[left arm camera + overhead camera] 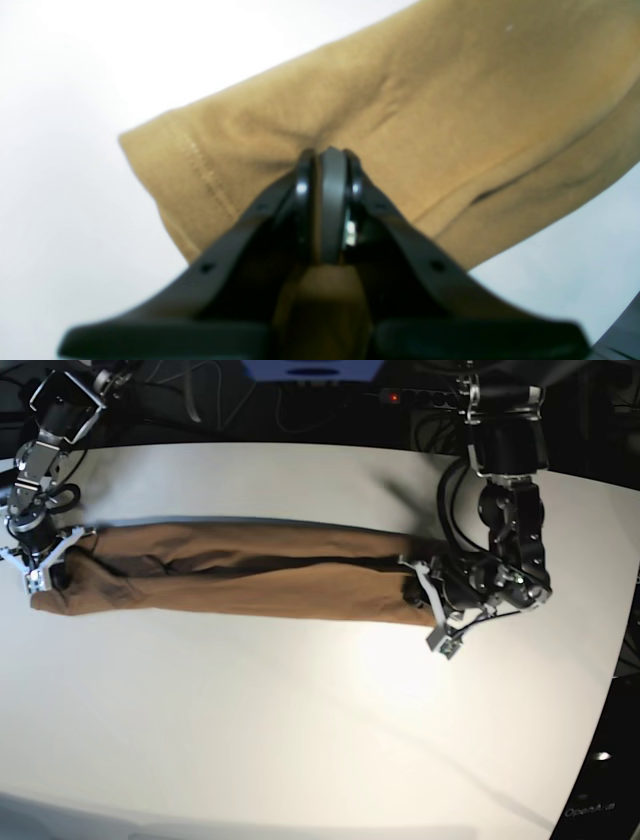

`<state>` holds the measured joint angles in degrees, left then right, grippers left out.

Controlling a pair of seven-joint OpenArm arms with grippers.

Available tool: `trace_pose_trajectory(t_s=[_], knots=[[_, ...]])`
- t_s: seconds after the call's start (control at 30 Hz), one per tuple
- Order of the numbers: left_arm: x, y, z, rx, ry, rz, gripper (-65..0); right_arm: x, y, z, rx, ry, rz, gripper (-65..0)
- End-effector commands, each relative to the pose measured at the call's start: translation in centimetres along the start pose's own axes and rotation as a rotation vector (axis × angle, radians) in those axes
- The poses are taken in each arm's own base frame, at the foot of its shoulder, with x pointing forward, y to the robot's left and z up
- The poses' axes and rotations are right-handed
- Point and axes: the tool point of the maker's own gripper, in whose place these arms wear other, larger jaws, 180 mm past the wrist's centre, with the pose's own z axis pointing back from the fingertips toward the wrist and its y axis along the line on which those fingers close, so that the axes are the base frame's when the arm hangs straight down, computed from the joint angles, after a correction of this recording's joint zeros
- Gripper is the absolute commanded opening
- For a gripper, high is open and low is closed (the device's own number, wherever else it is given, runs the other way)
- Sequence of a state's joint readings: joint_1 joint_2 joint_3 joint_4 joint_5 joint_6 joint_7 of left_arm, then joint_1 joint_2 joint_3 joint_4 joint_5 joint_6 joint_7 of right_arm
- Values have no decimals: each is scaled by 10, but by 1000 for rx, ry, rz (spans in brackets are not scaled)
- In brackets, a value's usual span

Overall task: Fold the T-shirt properly
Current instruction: 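Slide the right gripper along the strip end, keeping hold of the shirt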

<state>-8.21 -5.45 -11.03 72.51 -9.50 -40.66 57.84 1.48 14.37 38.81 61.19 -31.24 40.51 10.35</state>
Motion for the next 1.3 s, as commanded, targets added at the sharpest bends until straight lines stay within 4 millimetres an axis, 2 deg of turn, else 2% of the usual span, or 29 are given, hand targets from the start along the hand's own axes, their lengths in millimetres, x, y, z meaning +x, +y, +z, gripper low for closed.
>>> trace_pose_trajectory(t_s=[0.0, 0.13, 0.23, 0.37, 0.47, 0.57, 0.67, 0.77, 0.87, 0.97, 1.1, 1.27], knots=[[-39, 6, -3, 43, 173, -12, -624, 17, -23, 1, -45, -34, 29, -643], [-26, 2, -3, 39, 151, -15, -624, 31, -38, 8, -78, -59, 72, -643], [-23, -1, -4, 34, 147, -18, -624, 45, -45, 24, -113, -87, 144, -643], [-22, -2, -5, 31, 140, -19, -624, 78, -31, 43, -147, -168, 205, -643], [-22, -2, -5, 32, 142, -19, -624, 94, -7, 56, -148, -217, 218, -643], [-24, -2, -5, 32, 148, -19, -624, 109, 23, 55, -110, -263, 205, -643], [-26, -3, -5, 30, 153, -17, -624, 113, 40, 51, -92, -279, 168, -643], [-29, -2, -5, 32, 157, -16, -624, 112, 51, 45, -64, -257, 209, -643], [-29, -1, -5, 35, 158, -15, -624, 113, 56, 41, -49, -255, 222, -649], [-29, -1, -5, 33, 156, -14, -624, 129, 54, 36, -57, -282, 226, -649], [-28, -3, -6, 29, 156, -16, -624, 126, 58, 22, -36, -256, 239, -649], [-28, -3, -6, 29, 156, -16, -624, 108, 61, 12, 6, -208, 257, -649]])
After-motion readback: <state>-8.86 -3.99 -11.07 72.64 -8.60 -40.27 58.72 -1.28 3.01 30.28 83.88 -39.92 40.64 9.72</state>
